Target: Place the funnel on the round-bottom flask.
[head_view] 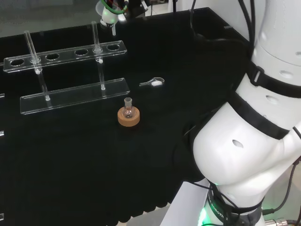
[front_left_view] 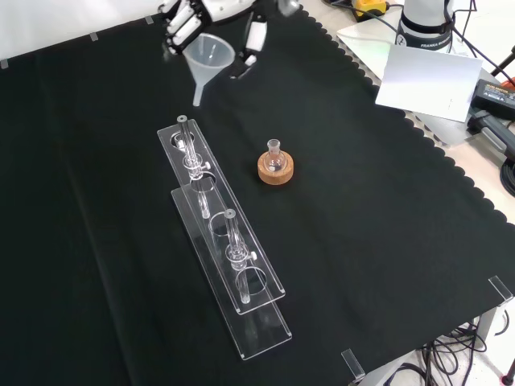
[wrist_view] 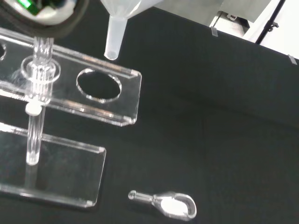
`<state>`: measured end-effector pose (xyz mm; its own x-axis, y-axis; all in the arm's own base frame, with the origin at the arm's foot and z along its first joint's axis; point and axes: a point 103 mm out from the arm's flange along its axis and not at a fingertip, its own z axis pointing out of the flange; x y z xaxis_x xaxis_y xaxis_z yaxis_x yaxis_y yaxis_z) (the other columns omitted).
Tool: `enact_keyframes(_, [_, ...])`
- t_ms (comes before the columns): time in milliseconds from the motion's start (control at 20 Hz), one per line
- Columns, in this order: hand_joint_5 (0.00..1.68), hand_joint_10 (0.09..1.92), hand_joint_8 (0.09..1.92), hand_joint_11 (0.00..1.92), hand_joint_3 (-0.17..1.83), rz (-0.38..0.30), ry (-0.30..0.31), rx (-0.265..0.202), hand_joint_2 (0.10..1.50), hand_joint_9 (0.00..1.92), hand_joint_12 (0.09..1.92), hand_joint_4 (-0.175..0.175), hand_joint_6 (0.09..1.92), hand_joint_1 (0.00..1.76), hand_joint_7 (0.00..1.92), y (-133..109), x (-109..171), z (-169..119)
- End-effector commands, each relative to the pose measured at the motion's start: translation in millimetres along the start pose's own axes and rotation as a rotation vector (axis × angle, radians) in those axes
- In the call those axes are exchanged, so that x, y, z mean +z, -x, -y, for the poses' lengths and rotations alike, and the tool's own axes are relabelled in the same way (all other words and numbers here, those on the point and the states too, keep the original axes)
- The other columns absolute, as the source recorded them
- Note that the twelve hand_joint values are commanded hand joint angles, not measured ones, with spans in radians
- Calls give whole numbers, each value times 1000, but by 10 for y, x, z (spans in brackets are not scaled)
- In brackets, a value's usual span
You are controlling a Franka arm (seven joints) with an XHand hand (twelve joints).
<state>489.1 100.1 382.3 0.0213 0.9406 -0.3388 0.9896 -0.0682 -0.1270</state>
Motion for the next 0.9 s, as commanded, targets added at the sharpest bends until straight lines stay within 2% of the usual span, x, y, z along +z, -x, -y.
enact_keyframes(50, [588, 458, 673, 557, 569, -13, -14, 33, 727, 992, 1332, -10, 440, 882, 716, 12, 114, 625])
enact_keyframes(150, [587, 458, 674, 558, 570, 7, -12, 25, 728, 991, 1333, -10, 444, 882, 715, -43, 168, 722])
enact_keyframes(450, [584, 459, 676, 558, 571, -6, -43, 31, 728, 990, 1333, -9, 455, 881, 713, -101, 305, 933])
enact_keyframes(900, [595, 460, 678, 558, 574, -13, -109, 5, 729, 988, 1333, -5, 473, 881, 709, -337, 688, 1046])
